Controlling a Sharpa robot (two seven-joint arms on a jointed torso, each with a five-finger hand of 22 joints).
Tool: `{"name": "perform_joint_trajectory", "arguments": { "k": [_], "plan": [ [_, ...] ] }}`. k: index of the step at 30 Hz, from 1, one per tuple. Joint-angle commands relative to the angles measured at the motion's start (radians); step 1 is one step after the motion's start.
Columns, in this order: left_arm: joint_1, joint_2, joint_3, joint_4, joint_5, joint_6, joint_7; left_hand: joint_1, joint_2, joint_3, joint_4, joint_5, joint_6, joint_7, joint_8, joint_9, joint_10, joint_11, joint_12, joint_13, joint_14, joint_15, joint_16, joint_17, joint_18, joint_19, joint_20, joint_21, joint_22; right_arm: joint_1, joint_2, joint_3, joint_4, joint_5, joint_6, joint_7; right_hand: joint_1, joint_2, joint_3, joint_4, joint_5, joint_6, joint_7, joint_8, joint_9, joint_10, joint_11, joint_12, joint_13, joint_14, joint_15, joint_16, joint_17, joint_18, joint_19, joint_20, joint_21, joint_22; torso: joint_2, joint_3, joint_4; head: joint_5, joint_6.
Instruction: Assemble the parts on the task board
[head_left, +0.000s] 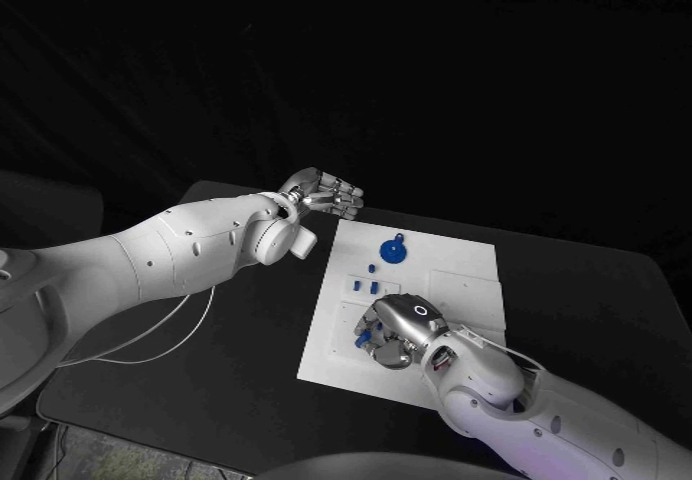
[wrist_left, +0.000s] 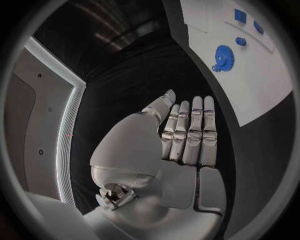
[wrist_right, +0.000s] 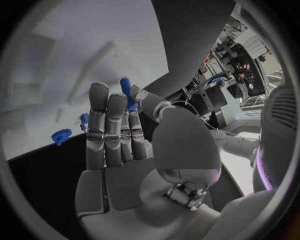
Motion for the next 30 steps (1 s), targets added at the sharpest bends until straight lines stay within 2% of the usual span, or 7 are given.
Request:
{"name": "perform_joint_trajectory", "arguments": {
  "k": [1, 17, 30],
  "plan": [
    [0.000, 0.001, 0.001, 0.002, 0.006, 0.012, 0.004, -0.003, 0.007, 0.000, 0.004, -0.007, 0.003, 0.002, 0.002, 0.001, -0.002, 0.003, -0.003, -0.001, -0.004, 0.002, -0.004, 0.001, 0.005, -0.001, -0.001, -0.004, 0.001, 0.000, 0.002, -0.002, -0.003, -0.039, 0.026, -0.015, -0.001, 0.011, 0.005, 0.002, 0.002, 0.007, -0.003, 0.003, 0.001, 0.052, -0.023, 0.003, 0.004, 0.006, 0.000, 0.000, 0.001, 0.024, 0.037, -0.007, 0.004, 0.001, 0.000, -0.0007, -0.0002, 0.001, -0.002],
    [0.000, 0.000, 0.001, 0.002, 0.006, 0.013, 0.004, -0.003, 0.007, 0.000, 0.004, -0.007, 0.003, 0.002, 0.002, 0.001, -0.002, 0.003, -0.003, -0.001, -0.004, 0.002, -0.004, 0.001, 0.005, -0.001, -0.001, -0.004, 0.001, 0.001, 0.008, -0.008, -0.009, -0.079, 0.069, -0.056, -0.002, 0.011, 0.007, 0.000, 0.002, 0.007, -0.002, 0.003, 0.000, 0.051, -0.023, 0.003, 0.004, 0.004, 0.000, -0.002, 0.002, 0.023, 0.035, -0.007, 0.004, 0.005, 0.000, -0.0007, -0.0003, 0.002, -0.004],
    [0.000, 0.003, 0.001, 0.002, 0.006, 0.014, 0.003, -0.003, 0.007, 0.000, 0.004, -0.007, 0.003, 0.002, 0.002, 0.001, -0.002, 0.003, -0.003, -0.001, -0.004, 0.002, -0.004, 0.001, 0.005, -0.001, -0.001, -0.004, 0.001, 0.007, 0.039, -0.021, -0.001, -0.101, 0.061, -0.080, -0.004, 0.009, 0.012, -0.001, 0.002, 0.008, -0.003, 0.004, 0.001, 0.052, -0.023, 0.003, 0.004, 0.006, -0.001, -0.003, 0.002, 0.023, 0.036, -0.008, 0.002, 0.008, 0.000, -0.0010, -0.0003, -0.001, -0.002]
  ]
}}
